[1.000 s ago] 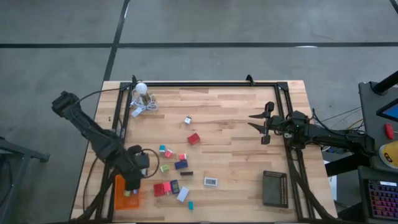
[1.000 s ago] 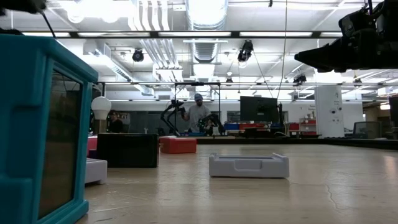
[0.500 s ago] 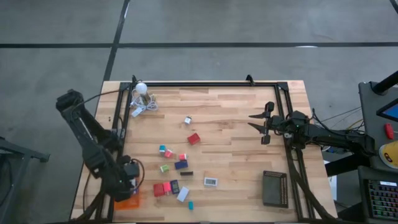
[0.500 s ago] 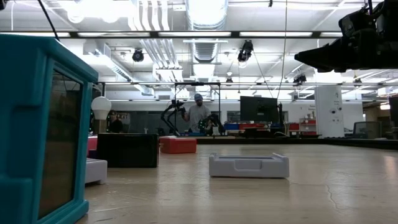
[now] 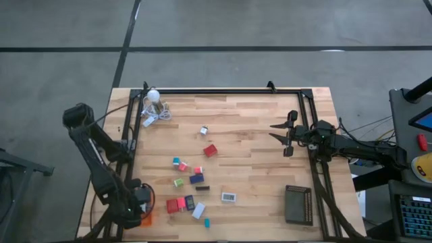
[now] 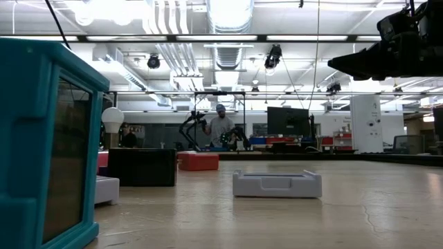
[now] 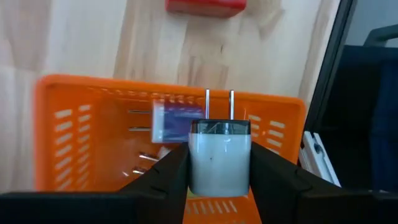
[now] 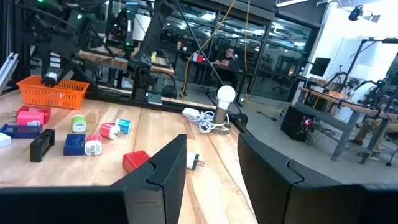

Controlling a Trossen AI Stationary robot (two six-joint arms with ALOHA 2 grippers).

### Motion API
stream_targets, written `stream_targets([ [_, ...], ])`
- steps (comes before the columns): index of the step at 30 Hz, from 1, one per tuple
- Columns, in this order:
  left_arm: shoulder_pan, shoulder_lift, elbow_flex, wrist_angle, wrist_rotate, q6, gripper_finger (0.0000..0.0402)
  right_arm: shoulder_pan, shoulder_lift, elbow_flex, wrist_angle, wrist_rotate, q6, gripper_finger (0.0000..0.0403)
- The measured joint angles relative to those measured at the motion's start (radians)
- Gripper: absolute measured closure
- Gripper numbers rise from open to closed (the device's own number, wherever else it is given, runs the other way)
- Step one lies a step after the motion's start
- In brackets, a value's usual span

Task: Pick & Place Office items
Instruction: Put the bottom white charger adapter into the orange bin

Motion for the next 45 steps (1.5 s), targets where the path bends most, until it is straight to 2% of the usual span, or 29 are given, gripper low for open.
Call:
stream_targets([
  [11, -0.017, 0.124, -0.001, 0.117, 0.064, -0.055, 0.0254, 0.0, 0.0, 0.0, 0.0, 0.0, 0.0, 0.0264],
  [20, -0.04, 0.176, -0.001, 0.16, 0.058, -0.083, 0.0253, 0.0, 0.0, 0.0, 0.0, 0.0, 0.0, 0.0264],
  [24, -0.04, 0.189, -0.001, 0.174, 0.014, -0.071, 0.0253, 0.0, 0.0, 0.0, 0.0, 0.0, 0.0, 0.0264],
  [45, -0.041, 0.197, -0.002, 0.213, 0.014, -0.063, 0.0252, 0.0, 0.0, 0.0, 0.0, 0.0, 0.0, 0.0264],
])
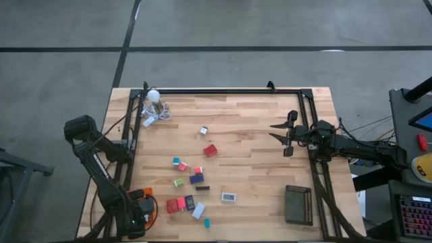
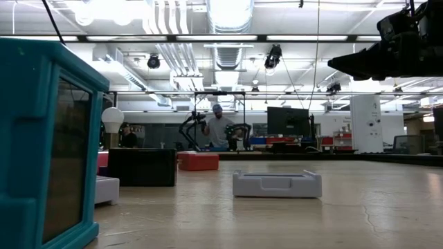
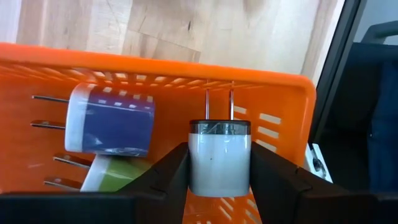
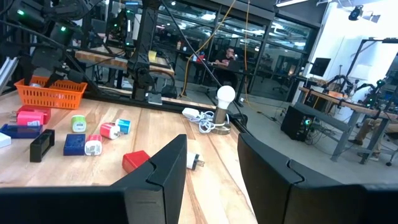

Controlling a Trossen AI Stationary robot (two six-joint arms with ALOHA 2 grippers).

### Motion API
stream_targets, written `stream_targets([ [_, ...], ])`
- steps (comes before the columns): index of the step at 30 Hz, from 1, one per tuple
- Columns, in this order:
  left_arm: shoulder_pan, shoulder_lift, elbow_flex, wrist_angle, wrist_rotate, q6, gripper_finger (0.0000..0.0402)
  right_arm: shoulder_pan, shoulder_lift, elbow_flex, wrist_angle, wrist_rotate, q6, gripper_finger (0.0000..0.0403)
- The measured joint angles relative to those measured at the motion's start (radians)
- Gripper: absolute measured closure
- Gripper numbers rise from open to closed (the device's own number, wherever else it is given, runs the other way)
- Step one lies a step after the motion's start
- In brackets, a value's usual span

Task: Pick & Place Office items
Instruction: Put the bottom white charger adapter into the orange bin, then put the blue charger adapter into the orange bin

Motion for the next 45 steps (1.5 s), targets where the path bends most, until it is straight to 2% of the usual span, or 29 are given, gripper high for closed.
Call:
stream_targets([
  [21, -0.001, 0.0, -0.001, 0.0, 0.015, 0.0, 0.0252, 0.0, 0.0, 0.0, 0.0, 0.0, 0.0, 0.0264],
  [36, -0.001, 0.0, -0.002, 0.0, 0.0, 0.003, 0.0214, 0.0, 0.0, 0.0, 0.0, 0.0, 0.0, 0.0264],
  [45, -0.001, 0.0, -0.002, 0.0, 0.0, 0.003, 0.0209, 0.0, 0.0, 0.0, 0.0, 0.0, 0.0, 0.0264],
])
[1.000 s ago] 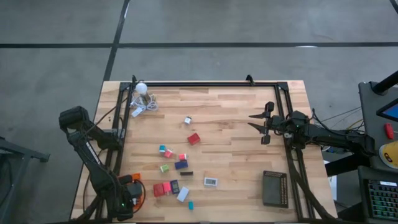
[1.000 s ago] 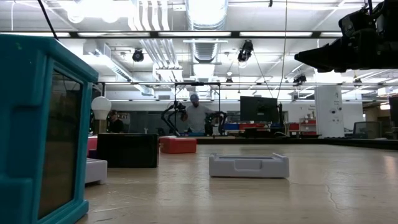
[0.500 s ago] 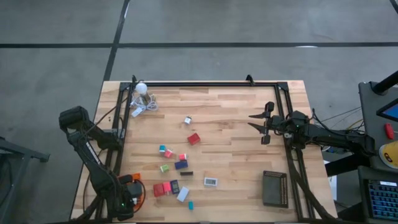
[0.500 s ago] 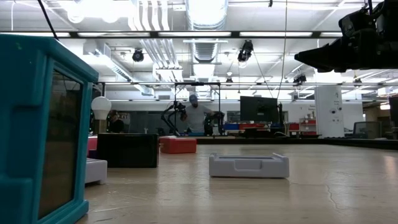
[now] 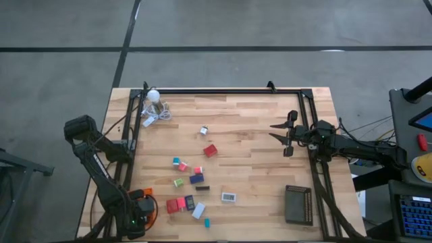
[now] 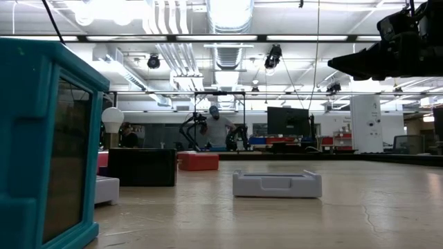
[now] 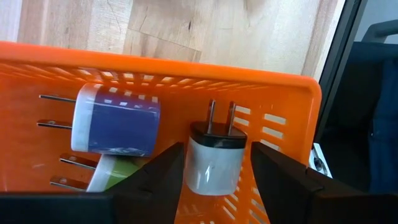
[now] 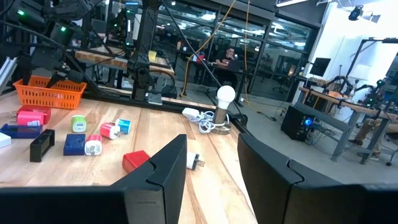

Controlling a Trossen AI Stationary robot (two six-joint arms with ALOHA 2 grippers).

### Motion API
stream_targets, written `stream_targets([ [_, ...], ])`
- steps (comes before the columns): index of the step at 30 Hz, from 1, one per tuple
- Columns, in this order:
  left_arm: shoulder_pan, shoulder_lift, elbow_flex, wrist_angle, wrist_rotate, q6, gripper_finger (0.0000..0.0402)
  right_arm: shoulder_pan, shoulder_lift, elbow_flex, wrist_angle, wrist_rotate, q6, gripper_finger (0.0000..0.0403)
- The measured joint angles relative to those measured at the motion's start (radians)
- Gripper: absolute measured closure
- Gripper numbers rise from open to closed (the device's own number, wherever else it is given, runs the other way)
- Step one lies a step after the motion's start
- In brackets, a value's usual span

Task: Pick & Place Office items
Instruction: Put the blue charger adapter into the orange bin

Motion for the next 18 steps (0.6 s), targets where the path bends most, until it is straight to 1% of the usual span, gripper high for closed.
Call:
stream_targets([
  [6, 0.0, 0.0, 0.0, 0.0, 0.0, -0.004, 0.0209, 0.0, 0.0, 0.0, 0.0, 0.0, 0.0, 0.0264],
  [18, 0.017, -0.001, 0.0, 0.003, 0.011, -0.067, 0.0209, 0.0, 0.0, 0.0, 0.0, 0.0, 0.0, 0.0264],
])
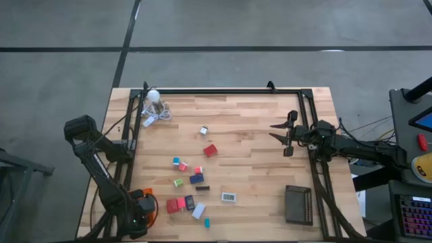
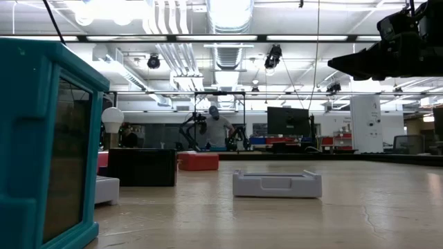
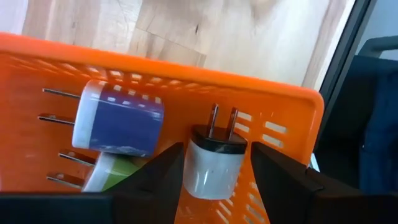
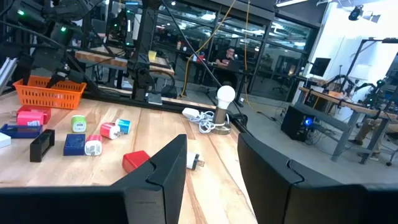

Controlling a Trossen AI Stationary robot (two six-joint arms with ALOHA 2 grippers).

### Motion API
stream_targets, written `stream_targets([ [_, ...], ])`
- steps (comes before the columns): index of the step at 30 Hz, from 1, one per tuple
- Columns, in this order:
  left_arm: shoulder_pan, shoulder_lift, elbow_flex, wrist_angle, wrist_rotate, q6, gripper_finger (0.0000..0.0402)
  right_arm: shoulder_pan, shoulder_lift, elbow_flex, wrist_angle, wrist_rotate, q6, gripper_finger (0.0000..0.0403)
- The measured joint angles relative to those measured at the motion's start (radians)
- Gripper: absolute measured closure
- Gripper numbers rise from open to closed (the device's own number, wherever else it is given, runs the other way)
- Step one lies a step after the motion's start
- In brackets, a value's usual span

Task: Pick & Place Office items
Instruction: Put the blue charger adapter into the orange bin

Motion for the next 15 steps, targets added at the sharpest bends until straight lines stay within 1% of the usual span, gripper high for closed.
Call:
stream_targets([
  [4, 0.045, -0.049, 0.0, -0.022, 0.147, -0.032, 0.0209, 0.0, 0.0, 0.0, 0.0, 0.0, 0.0, 0.0264],
  [5, 0.058, -0.07, 0.0, -0.032, 0.167, -0.039, 0.0209, 0.0, 0.0, 0.0, 0.0, 0.0, 0.0, 0.0264],
  [7, 0.087, -0.125, 0.001, -0.06, 0.174, -0.041, 0.0209, 0.0, 0.0, 0.0, 0.0, 0.0, 0.0, 0.0264],
  [8, 0.1, -0.155, 0.006, -0.088, 0.162, -0.038, 0.0209, 0.0, 0.0, 0.0, 0.0, 0.0, 0.0, 0.0264],
  [10, 0.12, -0.22, 0.016, -0.144, 0.099, -0.015, 0.0209, 0.0, 0.0, 0.0, 0.0, 0.0, 0.0, 0.0264],
  [12, 0.14, -0.291, 0.027, -0.189, 0.013, 0.023, 0.0209, 0.0, 0.0, 0.0, 0.0, 0.0, 0.0, 0.0264],
  [15, 0.177, -0.408, 0.033, -0.211, -0.143, 0.078, 0.0209, 0.0, 0.0, 0.0, 0.0, 0.0, 0.0, 0.0264],
])
